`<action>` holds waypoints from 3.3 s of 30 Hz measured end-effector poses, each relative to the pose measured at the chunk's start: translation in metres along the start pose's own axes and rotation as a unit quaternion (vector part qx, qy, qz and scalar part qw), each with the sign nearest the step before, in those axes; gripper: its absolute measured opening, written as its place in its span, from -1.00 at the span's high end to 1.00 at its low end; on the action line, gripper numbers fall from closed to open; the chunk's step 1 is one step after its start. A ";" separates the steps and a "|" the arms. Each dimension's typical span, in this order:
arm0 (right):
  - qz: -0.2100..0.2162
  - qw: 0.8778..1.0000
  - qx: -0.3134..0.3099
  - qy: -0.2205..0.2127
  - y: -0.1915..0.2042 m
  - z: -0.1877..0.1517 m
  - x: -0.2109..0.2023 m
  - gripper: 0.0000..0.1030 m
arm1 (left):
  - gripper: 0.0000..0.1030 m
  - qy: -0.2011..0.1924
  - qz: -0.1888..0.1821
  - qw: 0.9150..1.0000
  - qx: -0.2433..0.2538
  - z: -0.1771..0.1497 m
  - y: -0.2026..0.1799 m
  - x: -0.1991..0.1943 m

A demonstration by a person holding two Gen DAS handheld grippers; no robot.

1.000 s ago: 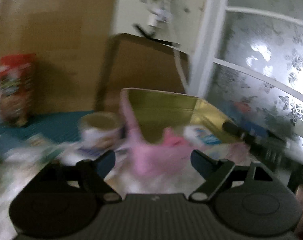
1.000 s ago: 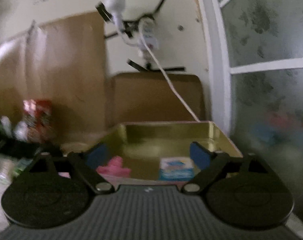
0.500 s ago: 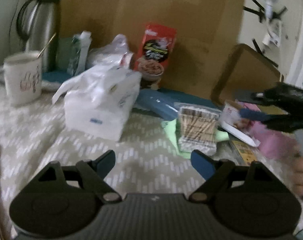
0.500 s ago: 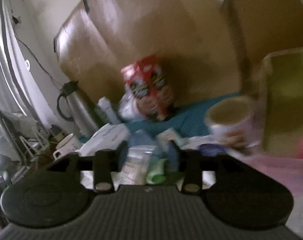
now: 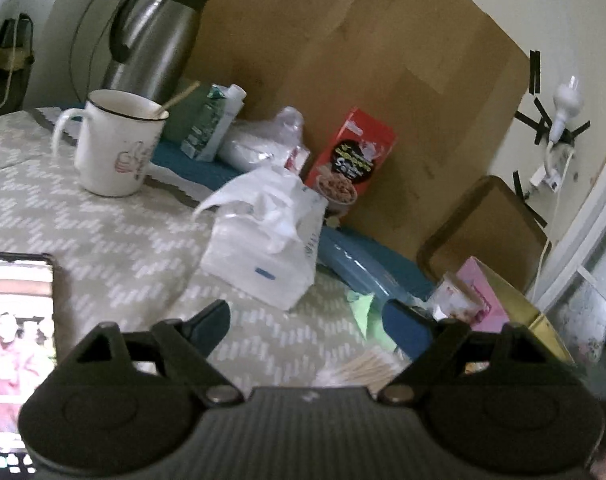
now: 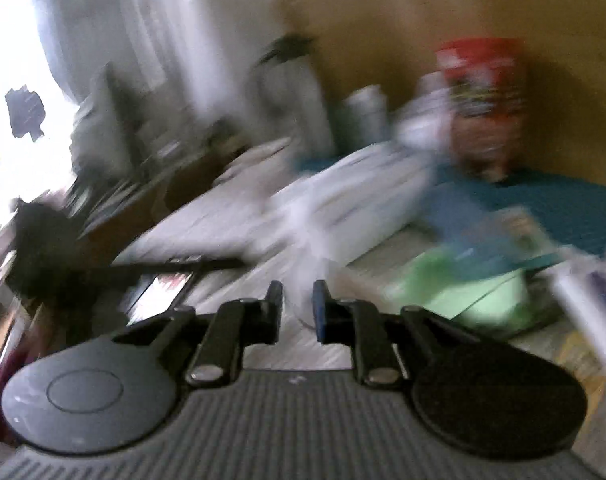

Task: Organize soft objects
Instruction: 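Grasp the bundle of cotton swabs with the right tool, then carry the cotton swabs into the pink tin and release them, then pinch the green cloth with the right tool and lift it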

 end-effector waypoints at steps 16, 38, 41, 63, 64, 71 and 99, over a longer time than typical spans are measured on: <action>-0.124 0.988 -0.094 0.005 0.006 -0.040 0.013 -0.61 | -0.68 0.099 -0.007 0.995 0.011 -0.037 -0.022 0.021; -0.338 0.934 -0.039 -0.111 -0.061 -0.042 -0.083 0.15 | -0.26 0.173 -0.157 0.956 0.177 -0.057 -0.200 0.125; -0.382 0.914 -0.004 -0.135 -0.098 -0.038 -0.118 0.15 | -0.26 0.178 -0.190 0.942 0.210 -0.061 -0.243 0.157; -0.503 0.837 0.147 -0.155 -0.229 -0.068 -0.176 0.11 | -0.59 0.169 -0.166 0.934 0.267 -0.089 -0.287 0.226; -0.501 0.836 0.151 -0.164 -0.222 -0.070 -0.180 0.11 | -0.60 0.168 -0.171 0.934 0.265 -0.088 -0.285 0.218; -0.442 0.867 0.140 -0.181 -0.169 -0.074 -0.166 0.11 | -0.61 0.159 -0.153 0.949 0.225 -0.085 -0.206 0.134; -0.173 0.985 0.010 -0.018 -0.036 -0.042 -0.036 0.95 | -0.61 0.066 -0.035 0.996 0.051 -0.033 -0.041 0.076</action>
Point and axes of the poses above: each gripper's, at about its wrist camera, not at the fingertips, and x roughly the way its jaws point, y to its left, z to its top, the point moved 7 cm from there along x, roughly the way its jaws point, and after that the axes turned 14 degrees about -z, right-handed, at the moved point
